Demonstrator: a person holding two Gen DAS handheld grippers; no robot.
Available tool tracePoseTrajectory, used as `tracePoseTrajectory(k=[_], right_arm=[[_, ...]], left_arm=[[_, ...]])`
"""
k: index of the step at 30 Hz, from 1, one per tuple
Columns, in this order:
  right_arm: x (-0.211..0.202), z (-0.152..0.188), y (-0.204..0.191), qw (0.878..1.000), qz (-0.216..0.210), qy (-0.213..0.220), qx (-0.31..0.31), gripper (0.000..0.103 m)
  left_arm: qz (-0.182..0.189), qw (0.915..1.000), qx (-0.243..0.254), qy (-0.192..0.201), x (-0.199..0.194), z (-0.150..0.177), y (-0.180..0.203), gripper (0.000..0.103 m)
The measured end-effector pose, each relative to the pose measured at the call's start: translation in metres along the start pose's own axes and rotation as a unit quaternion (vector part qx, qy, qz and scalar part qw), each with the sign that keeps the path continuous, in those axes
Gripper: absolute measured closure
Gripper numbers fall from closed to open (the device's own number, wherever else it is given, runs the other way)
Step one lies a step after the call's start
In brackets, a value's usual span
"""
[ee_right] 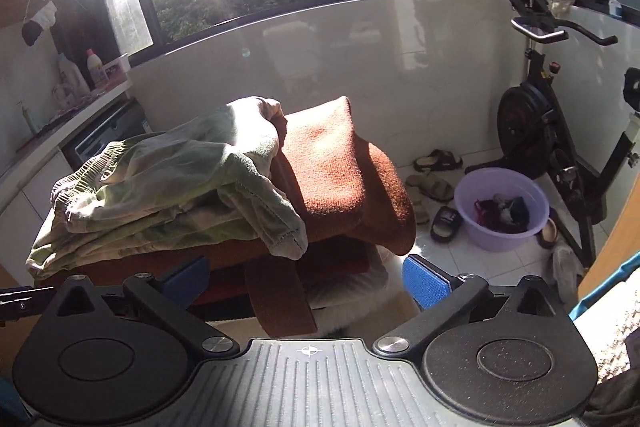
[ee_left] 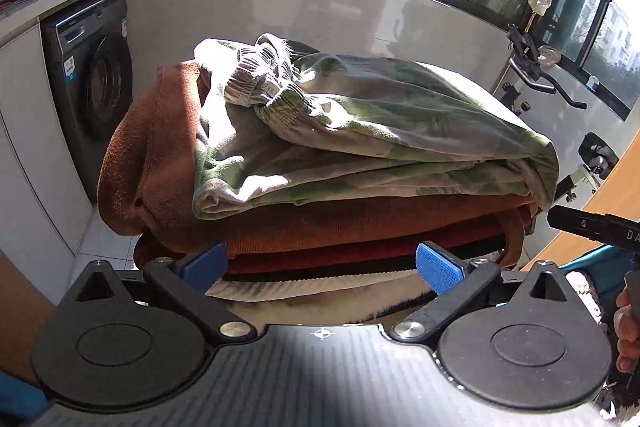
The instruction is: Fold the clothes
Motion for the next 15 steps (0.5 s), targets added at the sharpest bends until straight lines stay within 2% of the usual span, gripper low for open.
tracePoseTrajectory(k=[5, 9, 15], right_arm=[[-0.001, 0.021, -0.007, 1.000, 0.000, -0.012, -0.002, 0.001], [0.007, 0.038, -0.010, 0.999, -0.018, -0.043, -0.006, 0.001], [0.010, 0.053, 0.004, 0.998, -0.012, -0.055, 0.004, 0.001]], left_arm=[[-0.010, 0.9993, -0.022, -0.028, 0.005, 0.021, 0.010, 0.000], [-0.008, 0.9981, -0.030, -0.054, 0.010, 0.033, 0.023, 0.000], [-0.065, 0.9963, 0.017, -0.055, 0.011, 0.044, 0.047, 0.000]])
Point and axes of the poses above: each gripper's, at about its wrist camera, not at the fingertips, and x roughly the way its jaws point, y to its right, z to its underside, the point moved 5 cm from there along x, roughly the way its jaws point, and after that the axes turned 5 degrees about -y, right-handed, at the moved point
